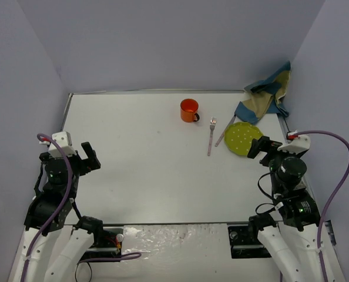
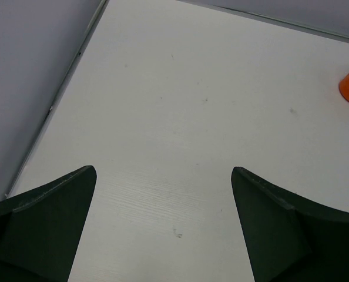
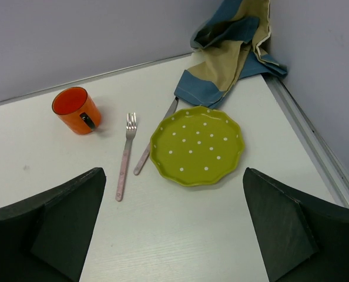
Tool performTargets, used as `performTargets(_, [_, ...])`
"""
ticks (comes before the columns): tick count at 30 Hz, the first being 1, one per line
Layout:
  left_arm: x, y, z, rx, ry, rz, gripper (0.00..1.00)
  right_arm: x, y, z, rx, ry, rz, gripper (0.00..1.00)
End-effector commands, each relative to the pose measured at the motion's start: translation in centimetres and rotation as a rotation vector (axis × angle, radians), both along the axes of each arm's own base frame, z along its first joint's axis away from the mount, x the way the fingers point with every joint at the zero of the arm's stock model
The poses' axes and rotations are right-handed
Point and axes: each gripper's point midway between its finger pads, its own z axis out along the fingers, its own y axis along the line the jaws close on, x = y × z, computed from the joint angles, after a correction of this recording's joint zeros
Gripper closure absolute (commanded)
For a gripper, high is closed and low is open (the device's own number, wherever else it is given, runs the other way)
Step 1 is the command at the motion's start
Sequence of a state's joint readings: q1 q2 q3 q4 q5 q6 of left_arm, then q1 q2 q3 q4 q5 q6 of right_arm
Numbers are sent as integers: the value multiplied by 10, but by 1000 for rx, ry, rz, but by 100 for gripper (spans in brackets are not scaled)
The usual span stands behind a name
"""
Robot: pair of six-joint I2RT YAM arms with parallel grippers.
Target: Set the dinner table for one person
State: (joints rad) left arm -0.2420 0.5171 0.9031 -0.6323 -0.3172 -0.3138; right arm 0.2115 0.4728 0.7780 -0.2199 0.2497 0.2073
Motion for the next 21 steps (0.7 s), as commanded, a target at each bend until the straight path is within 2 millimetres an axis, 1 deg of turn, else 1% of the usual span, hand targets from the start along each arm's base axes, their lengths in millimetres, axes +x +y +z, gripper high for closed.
performTargets(1, [14, -10, 21, -46, -65, -23, 3, 17, -5, 16, 31, -22, -66, 0])
performTargets(3, [13, -10, 18, -58, -46, -14, 3, 31, -3, 10, 71, 12, -97, 0])
performTargets(4, [12, -10, 17, -63, -38, -13, 3, 41, 1, 5, 65, 40, -86, 0])
performTargets(7, [13, -15, 14, -78, -10, -29, 3, 65, 7, -1, 97, 68, -98, 0])
performTargets(8, [12, -17, 12, -79, 7, -40, 3, 78, 10, -5, 107, 91, -106, 0])
performTargets(10, [10, -19, 10, -84, 31, -51, 3, 111, 14, -14, 129, 151, -140, 0])
performTargets(12, [7, -23, 10, -94, 42, -71, 3, 136, 14, -23, 149, 194, -170, 0])
performTargets(13, [6, -25, 10, -101, 40, -81, 3, 153, 14, -39, 151, 245, -178, 0])
performTargets(14, [6, -27, 9, -107, 38, -91, 3, 169, 7, -50, 179, 278, -194, 0])
performTargets(15, [5, -29, 7, -113, 39, -101, 3, 183, -5, -56, 224, 292, -218, 0])
performTargets(17, [4, -31, 4, -123, 36, -110, 3, 213, -15, -56, 296, 300, -211, 0])
performTargets(18, [3, -31, 2, -124, 39, -110, 3, 223, -23, -62, 302, 313, -231, 0])
performTargets(19, [2, -32, 1, -128, 43, -111, 3, 233, -37, -71, 314, 330, -255, 0])
performTargets(21, [0, -33, -4, -140, 53, -116, 3, 259, -60, -96, 343, 371, -294, 0])
